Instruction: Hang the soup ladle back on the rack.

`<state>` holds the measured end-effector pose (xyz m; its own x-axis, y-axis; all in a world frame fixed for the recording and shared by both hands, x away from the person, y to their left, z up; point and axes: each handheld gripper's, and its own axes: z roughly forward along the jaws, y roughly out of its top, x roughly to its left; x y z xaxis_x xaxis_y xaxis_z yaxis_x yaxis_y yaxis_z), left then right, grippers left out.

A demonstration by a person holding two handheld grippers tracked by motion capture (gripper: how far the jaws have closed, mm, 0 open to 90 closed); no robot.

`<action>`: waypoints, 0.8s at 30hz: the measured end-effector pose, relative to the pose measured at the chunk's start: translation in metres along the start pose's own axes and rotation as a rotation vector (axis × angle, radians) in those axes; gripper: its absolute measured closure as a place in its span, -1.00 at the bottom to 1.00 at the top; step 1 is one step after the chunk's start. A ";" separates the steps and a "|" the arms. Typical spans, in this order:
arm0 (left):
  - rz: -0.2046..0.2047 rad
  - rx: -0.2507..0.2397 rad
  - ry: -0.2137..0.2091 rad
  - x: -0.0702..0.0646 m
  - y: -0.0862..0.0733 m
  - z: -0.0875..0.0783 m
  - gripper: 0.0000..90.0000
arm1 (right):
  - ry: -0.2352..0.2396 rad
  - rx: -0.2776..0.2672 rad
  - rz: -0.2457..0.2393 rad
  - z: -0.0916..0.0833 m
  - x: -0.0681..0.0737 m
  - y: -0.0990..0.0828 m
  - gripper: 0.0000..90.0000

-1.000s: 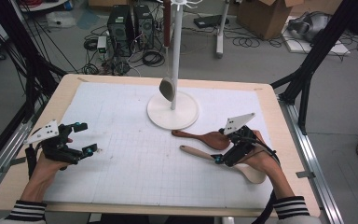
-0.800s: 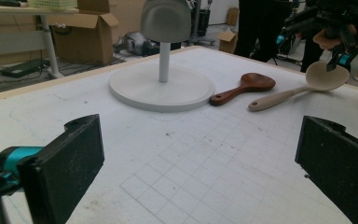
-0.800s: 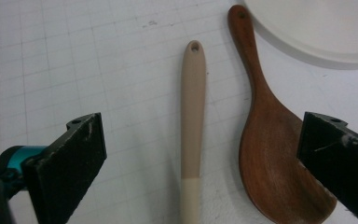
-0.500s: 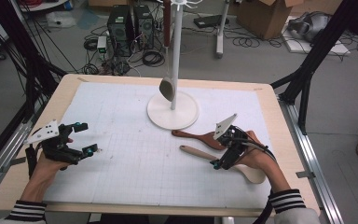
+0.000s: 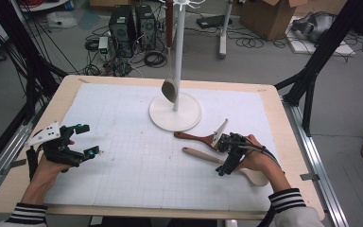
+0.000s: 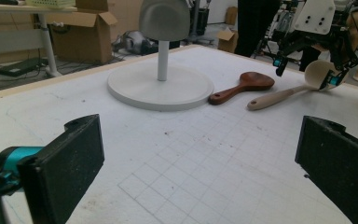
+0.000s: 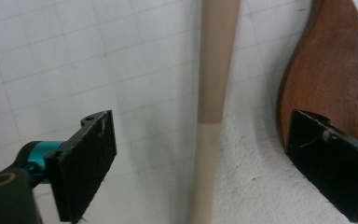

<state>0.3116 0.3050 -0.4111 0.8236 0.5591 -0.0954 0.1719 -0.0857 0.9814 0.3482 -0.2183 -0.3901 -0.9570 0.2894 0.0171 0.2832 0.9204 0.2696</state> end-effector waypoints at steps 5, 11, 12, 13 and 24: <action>0.001 0.000 -0.001 0.000 0.000 0.000 -0.96 | 0.009 0.039 0.014 0.003 -0.001 0.001 -0.59; 0.000 0.002 -0.003 -0.001 0.000 0.001 -0.96 | 0.017 0.089 0.041 0.007 -0.002 0.003 -0.32; -0.003 0.000 -0.002 -0.001 0.000 0.001 -0.96 | 0.018 0.096 0.041 0.008 -0.002 0.003 -0.28; -0.003 0.000 -0.002 -0.001 0.000 0.001 -0.96 | 0.022 0.103 0.044 0.008 -0.002 0.004 -0.22; 0.001 0.002 -0.004 -0.001 0.000 0.001 -0.96 | 0.012 0.149 0.103 0.010 -0.006 0.005 0.20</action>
<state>0.3113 0.3041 -0.4108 0.8257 0.5560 -0.0953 0.1725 -0.0881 0.9811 0.3561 -0.2123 -0.3986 -0.9230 0.3817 0.0490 0.3849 0.9151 0.1201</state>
